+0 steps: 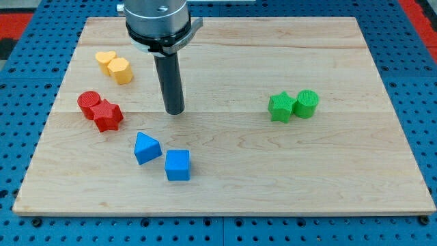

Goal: Separate yellow hexagon from the yellow heart

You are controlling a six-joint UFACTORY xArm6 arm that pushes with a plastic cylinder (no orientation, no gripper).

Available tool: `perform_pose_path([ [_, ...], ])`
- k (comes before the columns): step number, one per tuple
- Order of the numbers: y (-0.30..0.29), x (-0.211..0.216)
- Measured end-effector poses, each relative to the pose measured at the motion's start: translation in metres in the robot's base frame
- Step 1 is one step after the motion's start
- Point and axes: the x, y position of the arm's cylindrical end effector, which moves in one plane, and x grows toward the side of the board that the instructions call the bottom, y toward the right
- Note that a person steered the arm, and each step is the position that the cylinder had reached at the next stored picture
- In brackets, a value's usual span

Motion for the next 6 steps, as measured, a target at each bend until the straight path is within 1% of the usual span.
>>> perform_pose_path([
  [1, -0.036, -0.022],
  [3, -0.137, -0.076],
  [4, -0.169, -0.078],
  [5, -0.152, -0.078],
  [6, -0.13, -0.089],
])
